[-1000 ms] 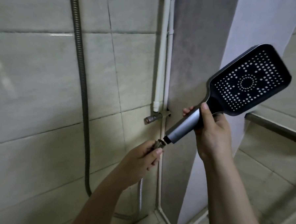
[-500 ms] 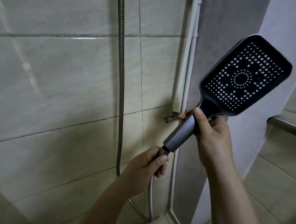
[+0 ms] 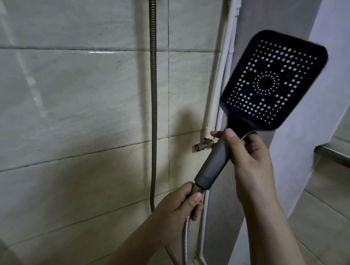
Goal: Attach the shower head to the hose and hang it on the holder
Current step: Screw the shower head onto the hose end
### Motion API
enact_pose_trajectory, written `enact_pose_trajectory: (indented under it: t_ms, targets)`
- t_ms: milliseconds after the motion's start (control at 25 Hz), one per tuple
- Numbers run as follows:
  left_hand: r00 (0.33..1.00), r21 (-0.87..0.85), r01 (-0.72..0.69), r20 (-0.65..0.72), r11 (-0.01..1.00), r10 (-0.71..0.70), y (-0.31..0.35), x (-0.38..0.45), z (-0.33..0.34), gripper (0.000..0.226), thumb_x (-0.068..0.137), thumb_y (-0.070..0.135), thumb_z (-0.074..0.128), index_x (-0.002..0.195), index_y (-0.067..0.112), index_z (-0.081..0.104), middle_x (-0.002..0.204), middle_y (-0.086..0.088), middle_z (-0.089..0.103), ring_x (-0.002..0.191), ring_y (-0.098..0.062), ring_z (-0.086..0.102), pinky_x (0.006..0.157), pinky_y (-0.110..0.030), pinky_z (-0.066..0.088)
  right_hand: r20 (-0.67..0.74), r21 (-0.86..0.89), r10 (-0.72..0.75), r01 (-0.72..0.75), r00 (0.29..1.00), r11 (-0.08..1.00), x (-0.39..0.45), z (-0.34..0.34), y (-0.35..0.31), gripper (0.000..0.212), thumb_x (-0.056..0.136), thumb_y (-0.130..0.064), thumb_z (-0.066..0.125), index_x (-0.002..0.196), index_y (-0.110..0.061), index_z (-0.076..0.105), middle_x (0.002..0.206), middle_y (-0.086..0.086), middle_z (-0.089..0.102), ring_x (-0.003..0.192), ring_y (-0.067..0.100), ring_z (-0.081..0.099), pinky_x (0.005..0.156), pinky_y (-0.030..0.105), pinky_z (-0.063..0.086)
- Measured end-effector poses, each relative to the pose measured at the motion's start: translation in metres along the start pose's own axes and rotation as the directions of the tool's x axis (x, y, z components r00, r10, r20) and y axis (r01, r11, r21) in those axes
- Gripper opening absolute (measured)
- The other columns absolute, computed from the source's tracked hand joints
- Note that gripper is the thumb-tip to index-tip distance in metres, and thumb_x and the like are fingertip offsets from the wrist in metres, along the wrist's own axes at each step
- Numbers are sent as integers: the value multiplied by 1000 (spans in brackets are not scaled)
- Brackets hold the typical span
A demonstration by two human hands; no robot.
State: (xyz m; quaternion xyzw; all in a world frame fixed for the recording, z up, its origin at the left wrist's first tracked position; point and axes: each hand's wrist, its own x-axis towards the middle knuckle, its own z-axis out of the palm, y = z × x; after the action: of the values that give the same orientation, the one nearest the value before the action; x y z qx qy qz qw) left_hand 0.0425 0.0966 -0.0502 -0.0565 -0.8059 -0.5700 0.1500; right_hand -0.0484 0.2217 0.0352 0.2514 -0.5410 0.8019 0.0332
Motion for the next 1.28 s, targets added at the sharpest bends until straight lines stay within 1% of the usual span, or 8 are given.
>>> enact_pose_trajectory:
  t_ms: [160, 360, 600, 720, 840, 920, 1080, 1280]
  targets:
    - [1000, -110, 27, 9, 994, -26, 1, 4, -8, 23, 96, 29, 39, 85, 16, 54, 68, 5, 55, 68, -17, 52, 71, -32, 46, 154, 130, 121, -142, 981, 981, 7, -15, -3, 22, 97, -3, 41, 110, -4, 59, 94, 9, 75, 94, 26, 70, 89, 41, 55]
    - [999, -124, 24, 49, 992, -18, 3, 5, -6, 23, 97, 24, 39, 92, 7, 54, 71, -2, 52, 68, -19, 50, 72, -34, 45, 325, 139, 88, -140, 942, 980, 9, -32, -10, 31, 90, -10, 49, 120, -3, 51, 91, -1, 76, 93, 16, 72, 83, 30, 57]
    - [997, -87, 2, 81, 996, 5, 2, 2, 9, 25, 95, 20, 45, 96, -2, 55, 68, 7, 54, 65, -12, 53, 67, -26, 47, 159, 30, -20, 15, 987, 999, 3, -32, -3, 34, 70, -26, 73, 99, -12, 62, 72, -13, 67, 73, 6, 63, 73, 18, 51]
    - [998, -164, 43, 57, 985, -34, -5, 0, 19, 23, 94, 20, 48, 95, -1, 56, 66, 9, 55, 64, -11, 53, 66, -27, 45, 74, -59, -68, 72, 995, 996, -3, -32, 2, 37, 64, -35, 84, 92, -17, 67, 80, 2, 63, 80, 20, 57, 77, 26, 49]
    - [997, -183, 61, 52, 981, -52, -8, -2, 21, 23, 94, 21, 49, 94, -1, 56, 64, 9, 56, 63, -10, 53, 66, -26, 45, 64, -119, -30, 37, 998, 992, -8, -29, 8, 25, 77, -34, 73, 94, -18, 65, 84, -5, 69, 86, 16, 65, 83, 32, 53]
    - [997, -194, 73, 40, 978, -67, -8, -1, 19, 24, 94, 21, 48, 94, -1, 57, 63, 9, 56, 63, -9, 53, 65, -25, 45, 134, 16, 36, -38, 990, 999, -10, -27, 8, 11, 93, -21, 55, 100, -18, 62, 97, 3, 72, 95, 23, 70, 91, 42, 55]
    - [995, -214, 95, 36, 972, -89, -10, -2, 14, 24, 96, 24, 47, 97, 4, 60, 64, 9, 57, 65, -11, 55, 68, -26, 46, 295, 174, 135, -192, 946, 966, -10, -32, 3, 27, 97, -3, 38, 119, -5, 55, 118, 19, 67, 110, 31, 67, 96, 40, 54]
    - [996, -229, 85, 60, 970, -73, -9, -6, 18, 19, 97, 19, 47, 97, 6, 61, 68, 8, 60, 67, -11, 57, 69, -28, 48, 165, -2, -36, 37, 986, 999, -10, -24, 4, 24, 72, -13, 71, 93, -10, 60, 70, -9, 73, 72, 4, 69, 71, 17, 54]
